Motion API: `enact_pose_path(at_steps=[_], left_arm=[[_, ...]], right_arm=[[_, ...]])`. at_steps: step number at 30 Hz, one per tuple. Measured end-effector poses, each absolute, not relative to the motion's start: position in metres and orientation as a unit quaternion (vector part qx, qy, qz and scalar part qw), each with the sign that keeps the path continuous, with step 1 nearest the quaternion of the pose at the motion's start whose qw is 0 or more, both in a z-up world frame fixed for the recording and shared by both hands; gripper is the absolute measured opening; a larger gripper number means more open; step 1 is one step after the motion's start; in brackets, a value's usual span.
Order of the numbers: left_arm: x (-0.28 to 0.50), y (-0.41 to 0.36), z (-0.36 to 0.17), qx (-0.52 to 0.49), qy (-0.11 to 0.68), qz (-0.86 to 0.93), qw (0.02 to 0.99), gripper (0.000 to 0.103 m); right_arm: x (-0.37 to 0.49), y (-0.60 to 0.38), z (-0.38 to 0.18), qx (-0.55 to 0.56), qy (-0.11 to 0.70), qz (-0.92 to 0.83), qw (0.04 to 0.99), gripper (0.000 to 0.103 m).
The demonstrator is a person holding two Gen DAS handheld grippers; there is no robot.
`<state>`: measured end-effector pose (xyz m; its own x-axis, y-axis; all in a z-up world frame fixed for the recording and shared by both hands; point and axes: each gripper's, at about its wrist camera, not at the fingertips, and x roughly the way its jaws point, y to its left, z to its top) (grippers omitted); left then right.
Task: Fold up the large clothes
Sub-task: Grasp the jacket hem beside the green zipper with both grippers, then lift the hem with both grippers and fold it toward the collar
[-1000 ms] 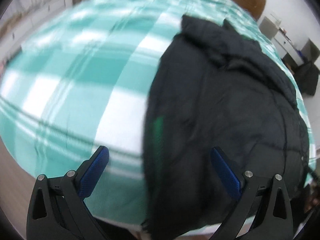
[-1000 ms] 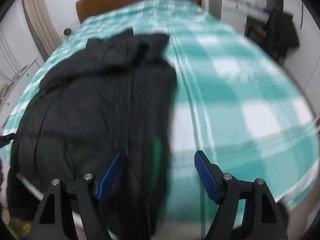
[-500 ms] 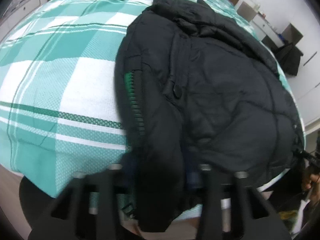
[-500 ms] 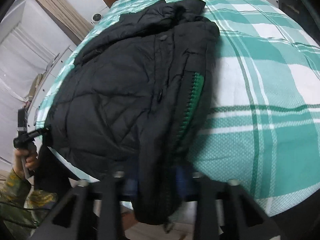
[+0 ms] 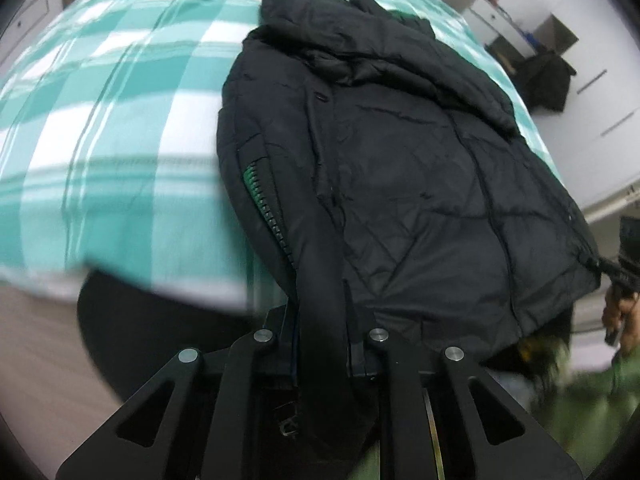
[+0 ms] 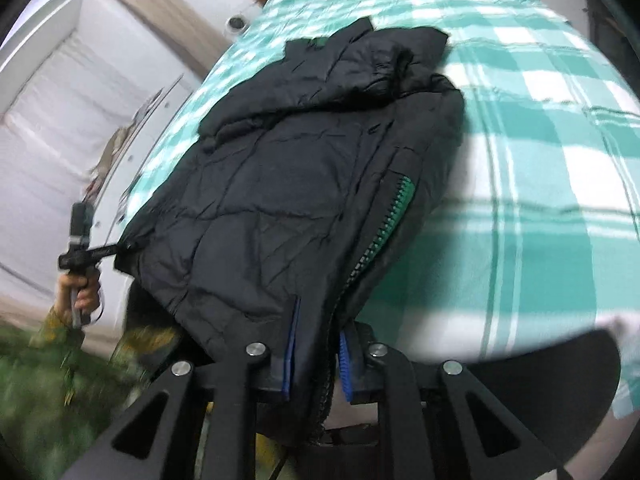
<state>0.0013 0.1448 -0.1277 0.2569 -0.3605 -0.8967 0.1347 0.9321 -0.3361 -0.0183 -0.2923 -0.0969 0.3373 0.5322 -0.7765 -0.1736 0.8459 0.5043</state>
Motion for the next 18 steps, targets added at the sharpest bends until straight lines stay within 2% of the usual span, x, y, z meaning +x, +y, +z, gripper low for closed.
enact_pose_path(at_steps=[3, 5, 10, 15, 17, 18], left_arm=[[-0.018, 0.164, -0.098, -0.144, 0.592, -0.178, 0.772, 0.013], [-0.012, 0.172, -0.062, -0.167, 0.563, -0.192, 0.786, 0.013], [0.065, 0.172, -0.007, -0.207, 0.488, -0.215, 0.82, 0.013], [0.181, 0.159, -0.023, -0.224, 0.477, -0.173, 0.832, 0.015], [0.217, 0.154, -0.04, -0.215, 0.484, -0.154, 0.834, 0.018], [0.238, 0.151, -0.053, -0.207, 0.496, -0.144, 0.831, 0.023]], right_arm=[[-0.03, -0.3, -0.062, 0.217, 0.513, 0.256, 0.79, 0.016], [-0.019, -0.31, -0.032, 0.248, 0.479, 0.267, 0.798, 0.016], [0.063, -0.335, 0.006, 0.301, 0.405, 0.27, 0.82, 0.016], [0.182, -0.35, -0.021, 0.34, 0.385, 0.229, 0.827, 0.016], [0.213, -0.355, -0.048, 0.367, 0.393, 0.202, 0.819, 0.016], [0.232, -0.359, -0.064, 0.385, 0.399, 0.184, 0.812, 0.016]])
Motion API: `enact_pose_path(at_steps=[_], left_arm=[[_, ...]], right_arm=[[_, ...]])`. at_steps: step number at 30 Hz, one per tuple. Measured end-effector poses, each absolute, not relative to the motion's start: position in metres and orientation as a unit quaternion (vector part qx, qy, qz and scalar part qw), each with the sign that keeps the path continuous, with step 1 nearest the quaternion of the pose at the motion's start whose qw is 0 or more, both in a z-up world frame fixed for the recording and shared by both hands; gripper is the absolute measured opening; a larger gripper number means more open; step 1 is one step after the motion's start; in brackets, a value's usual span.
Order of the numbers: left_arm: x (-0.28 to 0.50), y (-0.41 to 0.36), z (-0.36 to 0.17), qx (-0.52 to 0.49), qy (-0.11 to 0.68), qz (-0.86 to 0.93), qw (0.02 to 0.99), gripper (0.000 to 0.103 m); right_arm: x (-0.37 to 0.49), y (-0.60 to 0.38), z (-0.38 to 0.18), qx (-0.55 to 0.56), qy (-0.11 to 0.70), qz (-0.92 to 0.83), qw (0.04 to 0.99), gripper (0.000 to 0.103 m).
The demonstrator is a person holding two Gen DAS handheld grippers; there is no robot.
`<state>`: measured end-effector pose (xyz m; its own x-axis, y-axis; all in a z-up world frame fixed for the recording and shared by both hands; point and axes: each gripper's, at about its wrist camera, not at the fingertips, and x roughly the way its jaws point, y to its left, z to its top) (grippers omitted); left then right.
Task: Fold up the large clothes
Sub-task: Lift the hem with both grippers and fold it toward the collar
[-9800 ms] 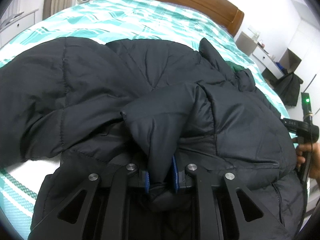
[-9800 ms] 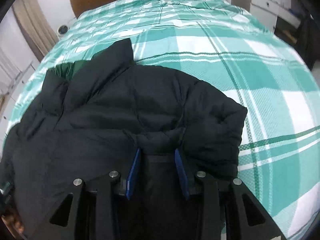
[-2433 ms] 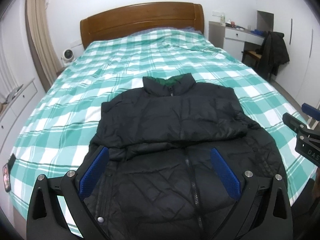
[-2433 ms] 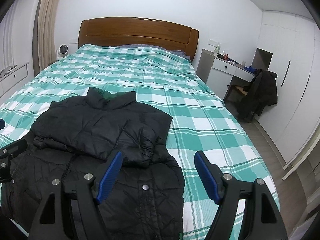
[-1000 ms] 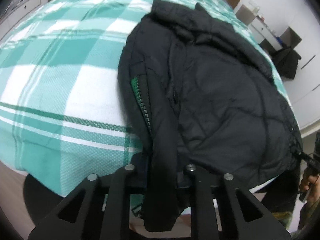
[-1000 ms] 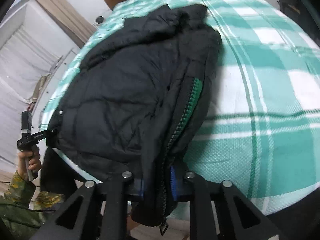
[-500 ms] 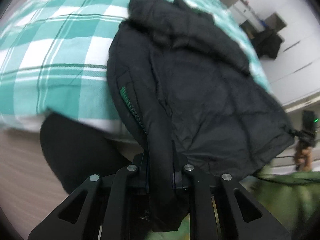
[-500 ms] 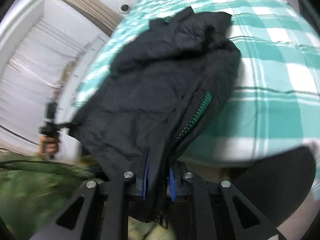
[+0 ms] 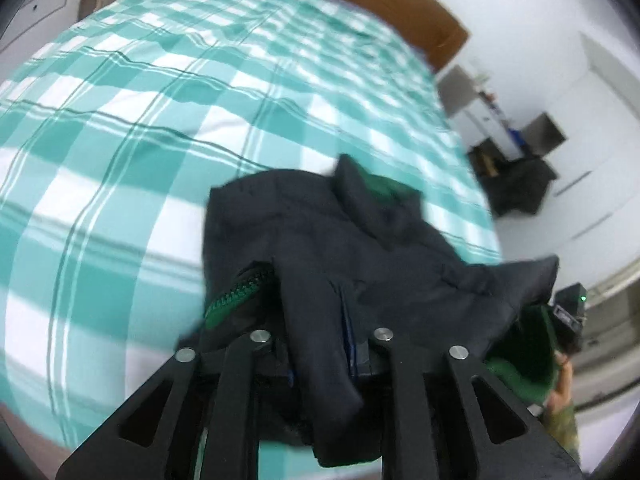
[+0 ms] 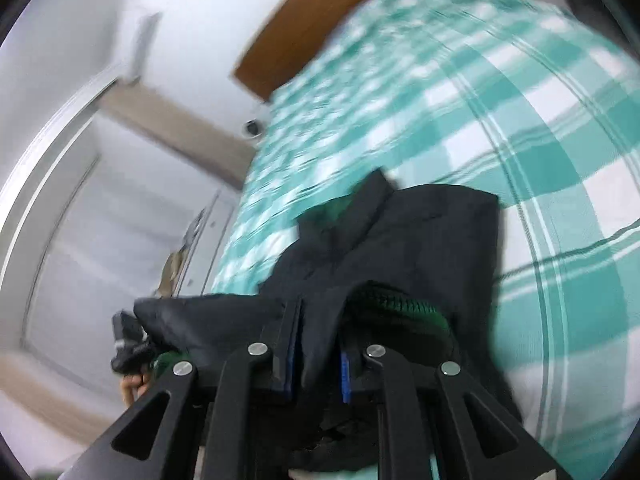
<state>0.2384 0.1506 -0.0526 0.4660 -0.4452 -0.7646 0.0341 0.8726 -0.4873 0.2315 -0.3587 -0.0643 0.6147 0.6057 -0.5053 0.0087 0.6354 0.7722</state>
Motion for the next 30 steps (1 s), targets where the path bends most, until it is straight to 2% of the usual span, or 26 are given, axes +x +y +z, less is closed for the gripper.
enact_pose_path(at_steps=[2, 4, 5, 7, 9, 10, 11, 13, 18, 21, 22, 23, 24, 25, 26, 27, 30], left_arm=[[0.256, 0.147, -0.072, -0.213, 0.523, -0.132, 0.814, 0.03], [0.259, 0.155, -0.089, -0.244, 0.546, -0.134, 0.791, 0.038], [0.263, 0.152, -0.093, -0.259, 0.551, -0.14, 0.781, 0.041], [0.265, 0.154, -0.088, -0.283, 0.555, -0.165, 0.765, 0.061], [0.261, 0.16, -0.077, -0.3, 0.546, -0.193, 0.758, 0.07], [0.263, 0.161, -0.07, -0.31, 0.537, -0.207, 0.757, 0.075], [0.263, 0.163, -0.068, -0.316, 0.531, -0.215, 0.756, 0.079], [0.261, 0.168, -0.063, -0.308, 0.513, -0.209, 0.773, 0.1], [0.257, 0.162, -0.076, -0.192, 0.515, -0.163, 0.819, 0.101], [0.262, 0.144, -0.105, -0.114, 0.537, -0.137, 0.825, 0.099], [0.266, 0.136, -0.118, -0.081, 0.543, -0.116, 0.828, 0.086], [0.266, 0.131, -0.124, -0.069, 0.545, -0.111, 0.828, 0.07], [0.266, 0.129, -0.13, -0.068, 0.547, -0.111, 0.827, 0.046], [0.262, 0.13, -0.128, -0.076, 0.539, -0.102, 0.833, 0.026], [0.258, 0.131, -0.121, -0.077, 0.525, -0.093, 0.843, 0.021], [0.255, 0.132, -0.113, -0.079, 0.511, -0.091, 0.851, 0.015], [0.245, 0.14, -0.075, -0.112, 0.452, -0.096, 0.88, 0.014]], right_arm=[[0.252, -0.363, -0.097, 0.412, 0.407, 0.152, 0.801, 0.021], [0.259, -0.366, -0.119, 0.429, 0.411, 0.143, 0.792, 0.036], [0.258, -0.365, -0.127, 0.441, 0.403, 0.145, 0.789, 0.048], [0.252, -0.365, -0.128, 0.456, 0.384, 0.161, 0.786, 0.067], [0.247, -0.36, -0.114, 0.44, 0.377, 0.176, 0.796, 0.103], [0.246, -0.356, -0.107, 0.423, 0.375, 0.18, 0.805, 0.103], [0.246, -0.352, -0.098, 0.398, 0.375, 0.186, 0.816, 0.103], [0.246, -0.332, -0.079, 0.303, 0.391, 0.18, 0.85, 0.103], [0.264, -0.282, -0.087, 0.066, 0.449, 0.104, 0.885, 0.103], [0.277, -0.272, -0.11, 0.027, 0.475, 0.084, 0.875, 0.103], [0.276, -0.271, -0.114, 0.024, 0.474, 0.083, 0.876, 0.1], [0.275, -0.269, -0.115, 0.022, 0.467, 0.082, 0.88, 0.077], [0.272, -0.266, -0.111, 0.02, 0.459, 0.079, 0.884, 0.045], [0.265, -0.264, -0.104, 0.012, 0.451, 0.067, 0.89, 0.033], [0.264, -0.261, -0.098, -0.004, 0.44, 0.053, 0.897, 0.023], [0.255, -0.257, -0.082, -0.025, 0.416, 0.044, 0.908, 0.02], [0.243, -0.257, -0.042, -0.034, 0.355, 0.037, 0.934, 0.019]])
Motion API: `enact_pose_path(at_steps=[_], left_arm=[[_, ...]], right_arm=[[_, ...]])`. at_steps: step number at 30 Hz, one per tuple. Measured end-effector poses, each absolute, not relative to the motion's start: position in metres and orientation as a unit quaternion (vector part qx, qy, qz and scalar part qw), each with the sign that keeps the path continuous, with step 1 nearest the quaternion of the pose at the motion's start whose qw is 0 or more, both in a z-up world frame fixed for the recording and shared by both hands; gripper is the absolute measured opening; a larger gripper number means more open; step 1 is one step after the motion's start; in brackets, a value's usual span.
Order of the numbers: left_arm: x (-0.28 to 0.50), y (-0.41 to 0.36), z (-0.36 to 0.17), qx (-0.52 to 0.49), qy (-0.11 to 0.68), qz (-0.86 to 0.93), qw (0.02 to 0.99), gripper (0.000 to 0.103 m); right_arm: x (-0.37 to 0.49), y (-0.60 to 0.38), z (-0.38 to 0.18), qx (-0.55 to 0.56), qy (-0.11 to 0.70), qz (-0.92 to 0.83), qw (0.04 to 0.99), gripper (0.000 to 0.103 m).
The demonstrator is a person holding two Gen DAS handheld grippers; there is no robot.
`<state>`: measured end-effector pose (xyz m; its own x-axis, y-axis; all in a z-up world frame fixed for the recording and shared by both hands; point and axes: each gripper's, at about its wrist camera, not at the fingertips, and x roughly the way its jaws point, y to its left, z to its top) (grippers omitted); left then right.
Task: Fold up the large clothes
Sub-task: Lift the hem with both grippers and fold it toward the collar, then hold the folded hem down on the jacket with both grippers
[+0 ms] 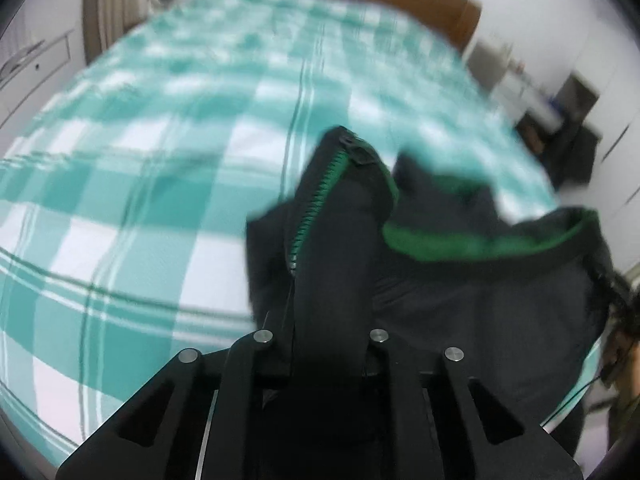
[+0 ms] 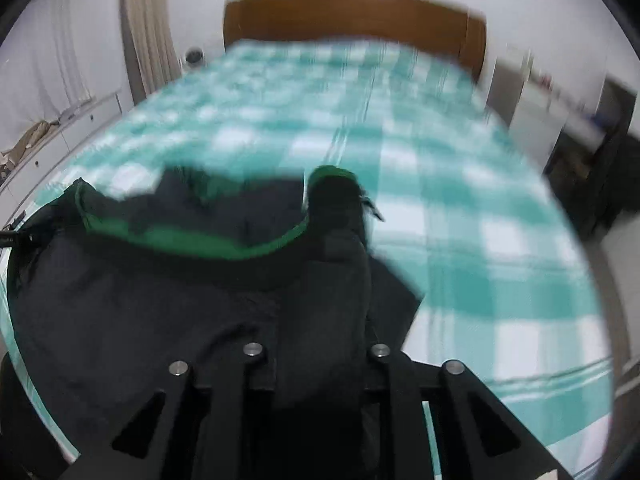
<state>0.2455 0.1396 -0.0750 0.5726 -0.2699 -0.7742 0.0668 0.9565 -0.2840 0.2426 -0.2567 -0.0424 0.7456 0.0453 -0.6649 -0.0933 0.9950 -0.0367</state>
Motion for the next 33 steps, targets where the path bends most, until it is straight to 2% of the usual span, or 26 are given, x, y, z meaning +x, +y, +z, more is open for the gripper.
enact_pose_path(at_steps=[4, 7, 11, 13, 15, 21, 33], left_arm=[[0.252, 0.131, -0.04, -0.115, 0.366, -0.052, 0.922, 0.014], [0.277, 0.12, -0.051, -0.104, 0.333, -0.009, 0.937, 0.015], [0.319, 0.113, -0.105, -0.093, 0.376, 0.034, 0.921, 0.017], [0.332, 0.11, -0.14, -0.076, 0.404, 0.049, 0.91, 0.025], [0.336, 0.111, -0.158, -0.069, 0.412, 0.049, 0.907, 0.033], [0.344, 0.119, -0.18, -0.112, 0.411, 0.03, 0.904, 0.042], [0.343, 0.126, -0.198, -0.169, 0.405, 0.001, 0.899, 0.043]], right_arm=[[0.253, -0.255, -0.001, -0.031, 0.272, 0.008, 0.962, 0.019], [0.283, -0.258, -0.006, -0.023, 0.259, -0.021, 0.965, 0.019], [0.33, -0.266, -0.061, -0.001, 0.321, -0.046, 0.946, 0.019], [0.349, -0.277, -0.108, 0.024, 0.373, -0.056, 0.926, 0.019], [0.359, -0.288, -0.142, 0.056, 0.399, -0.043, 0.914, 0.024], [0.367, -0.304, -0.175, 0.114, 0.38, -0.03, 0.918, 0.029], [0.365, -0.296, -0.183, 0.118, 0.365, -0.035, 0.923, 0.03]])
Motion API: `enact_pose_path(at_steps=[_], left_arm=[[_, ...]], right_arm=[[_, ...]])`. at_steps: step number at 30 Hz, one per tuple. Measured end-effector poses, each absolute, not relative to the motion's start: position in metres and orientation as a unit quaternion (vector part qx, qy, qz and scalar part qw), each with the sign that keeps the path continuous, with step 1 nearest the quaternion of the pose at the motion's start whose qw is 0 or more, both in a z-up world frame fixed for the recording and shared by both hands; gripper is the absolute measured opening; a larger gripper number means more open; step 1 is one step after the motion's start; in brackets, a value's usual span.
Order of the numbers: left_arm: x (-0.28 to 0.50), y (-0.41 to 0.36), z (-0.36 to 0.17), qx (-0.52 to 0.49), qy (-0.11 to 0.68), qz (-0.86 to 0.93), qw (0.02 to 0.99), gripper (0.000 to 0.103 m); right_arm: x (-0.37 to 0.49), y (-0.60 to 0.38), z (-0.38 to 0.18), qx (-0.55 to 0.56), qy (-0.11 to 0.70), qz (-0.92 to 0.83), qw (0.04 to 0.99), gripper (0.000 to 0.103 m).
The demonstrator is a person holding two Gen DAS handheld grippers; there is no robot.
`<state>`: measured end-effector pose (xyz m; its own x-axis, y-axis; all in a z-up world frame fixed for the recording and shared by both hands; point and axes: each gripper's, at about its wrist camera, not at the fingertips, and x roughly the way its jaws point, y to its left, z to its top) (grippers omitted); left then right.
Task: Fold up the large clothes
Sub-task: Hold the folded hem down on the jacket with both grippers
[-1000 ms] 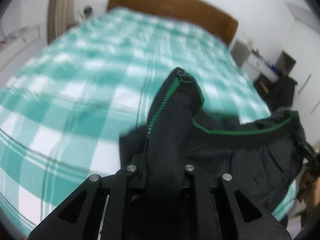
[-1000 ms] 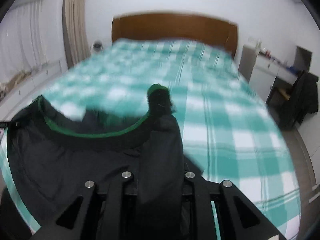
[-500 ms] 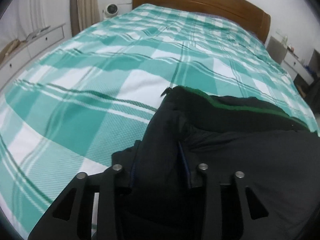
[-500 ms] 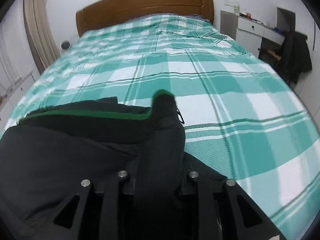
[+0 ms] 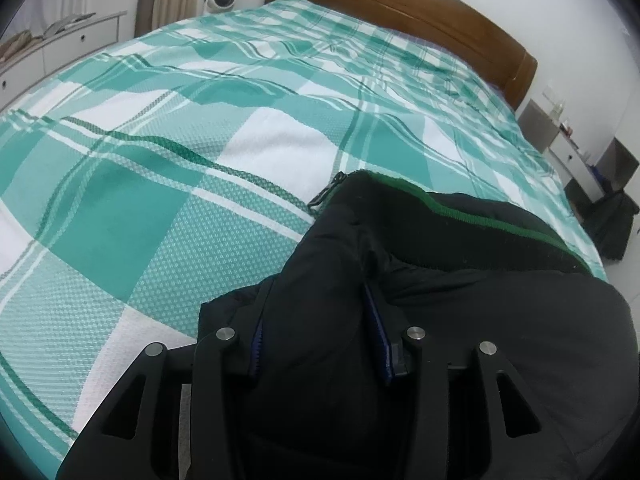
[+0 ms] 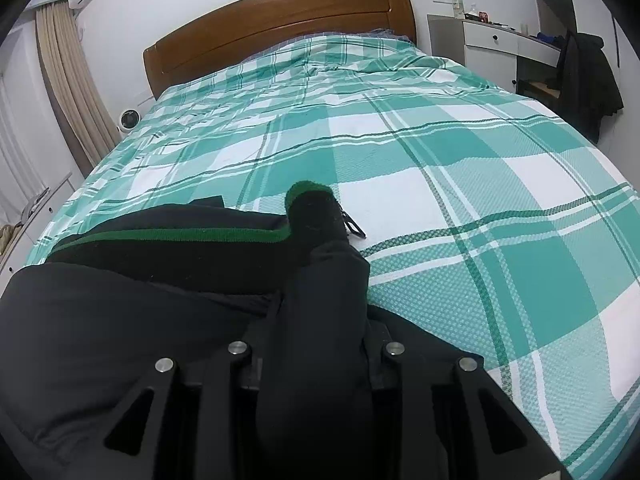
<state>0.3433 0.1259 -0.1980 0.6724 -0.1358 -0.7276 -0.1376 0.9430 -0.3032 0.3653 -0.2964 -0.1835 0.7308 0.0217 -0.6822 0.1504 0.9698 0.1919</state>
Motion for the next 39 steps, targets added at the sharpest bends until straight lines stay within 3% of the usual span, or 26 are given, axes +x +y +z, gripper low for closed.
enact_pose_path(at_steps=[39], left_arm=[[0.342, 0.138, -0.206, -0.218, 0.4, -0.025, 0.89, 0.045]], right_arm=[[0.367, -0.302, -0.189, 0.136, 0.36, -0.03, 0.922, 0.03]])
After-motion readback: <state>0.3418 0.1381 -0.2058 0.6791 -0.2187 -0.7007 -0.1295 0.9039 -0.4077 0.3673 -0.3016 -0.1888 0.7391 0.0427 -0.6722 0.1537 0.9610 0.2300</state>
